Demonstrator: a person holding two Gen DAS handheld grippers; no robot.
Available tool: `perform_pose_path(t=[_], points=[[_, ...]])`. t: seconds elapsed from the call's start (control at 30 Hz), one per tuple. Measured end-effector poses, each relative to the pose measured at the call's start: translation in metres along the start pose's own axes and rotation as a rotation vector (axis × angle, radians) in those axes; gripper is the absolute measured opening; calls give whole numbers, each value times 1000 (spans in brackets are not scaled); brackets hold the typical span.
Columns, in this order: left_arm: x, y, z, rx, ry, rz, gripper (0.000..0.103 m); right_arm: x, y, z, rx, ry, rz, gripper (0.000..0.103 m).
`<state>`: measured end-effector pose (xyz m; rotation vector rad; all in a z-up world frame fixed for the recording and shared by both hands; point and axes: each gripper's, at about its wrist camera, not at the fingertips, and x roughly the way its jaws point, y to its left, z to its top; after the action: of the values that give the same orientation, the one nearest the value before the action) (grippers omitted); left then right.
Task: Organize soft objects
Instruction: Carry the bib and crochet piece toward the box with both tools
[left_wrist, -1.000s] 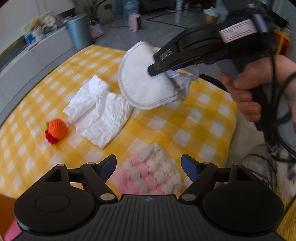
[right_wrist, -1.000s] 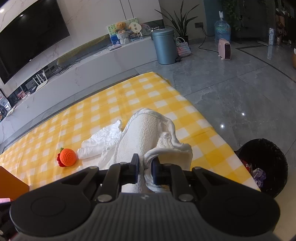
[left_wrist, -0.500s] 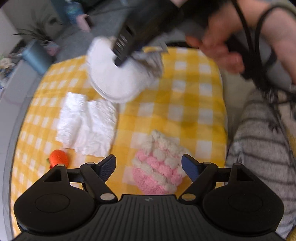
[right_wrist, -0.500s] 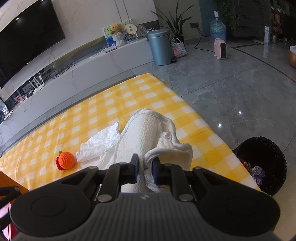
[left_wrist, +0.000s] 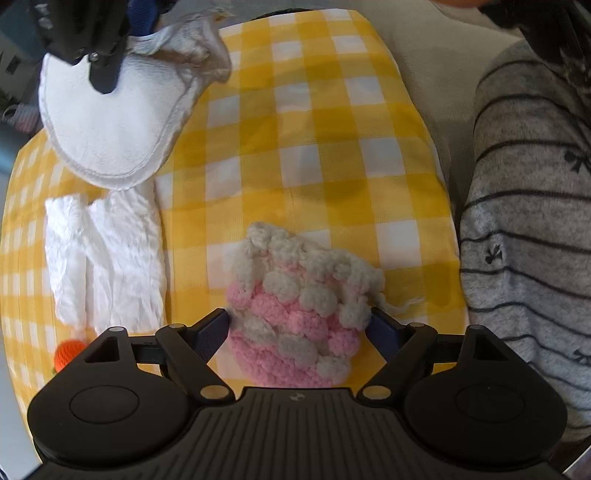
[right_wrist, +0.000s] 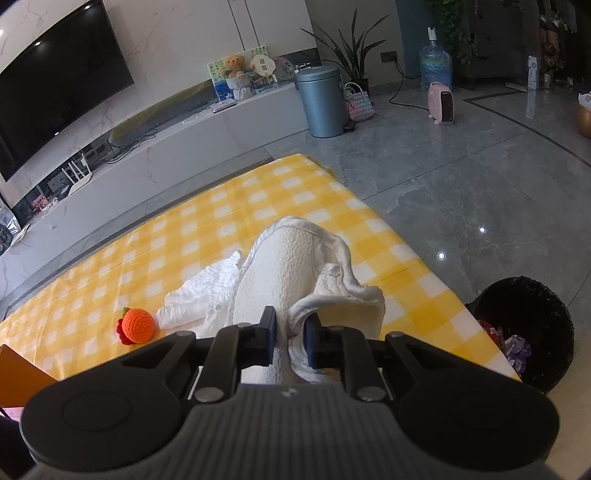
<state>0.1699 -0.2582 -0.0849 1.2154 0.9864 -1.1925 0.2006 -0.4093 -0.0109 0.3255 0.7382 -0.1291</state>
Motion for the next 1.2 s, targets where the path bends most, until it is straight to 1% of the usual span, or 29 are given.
perform_pose_path(t=[0.1,0.13,0.2,0.3,0.43,0.6,0.63,0.67,0.77,0.8,0.83,0.9,0.97,1.0,1.07,1.13,1.17,1.2], points=[[2,-1,-1,33,-14,5,98,-2,-1,2,-3,-11,-9,14],[4,-2,-1,40,-22,15,102,-4,-2,2,-2,-14,-9,14],[8,-6,-1,51,-38,40,103,-5,-2,3,-3,-19,-7,14],[11,-10,0,76,-45,34,103,-5,0,4,-10,-20,-6,14],[13,-3,0,20,-45,-17,103,-3,3,4,-26,-17,-5,14],[20,16,1,-56,-18,-73,103,-1,3,4,-29,-13,-10,14],[20,16,0,-46,-25,-80,99,-1,4,3,-31,-13,-10,14],[19,13,-2,-14,-40,-77,97,-2,4,3,-31,-13,-9,14],[11,-3,-6,97,-87,-41,84,-1,3,3,-33,-11,-8,14],[8,-9,-8,118,-97,-33,76,-1,3,3,-32,-11,-9,14],[7,-14,-11,138,-107,-17,70,0,3,4,-30,-10,-9,14],[4,-28,-15,189,-122,31,66,1,3,4,-31,-9,-7,14],[5,-42,-15,224,-119,86,65,1,4,3,-38,-8,-1,14],[5,-48,-13,220,-107,111,65,0,4,3,-40,-8,2,14],[6,-52,-8,161,-68,137,65,0,3,3,-39,-10,5,14],[6,-54,-7,101,-19,122,65,-2,1,3,-36,-12,6,14],[4,-56,0,93,-6,116,65,-2,0,3,-36,-11,5,14],[2,-58,-1,92,-6,124,65,-1,0,3,-37,-11,3,14]])
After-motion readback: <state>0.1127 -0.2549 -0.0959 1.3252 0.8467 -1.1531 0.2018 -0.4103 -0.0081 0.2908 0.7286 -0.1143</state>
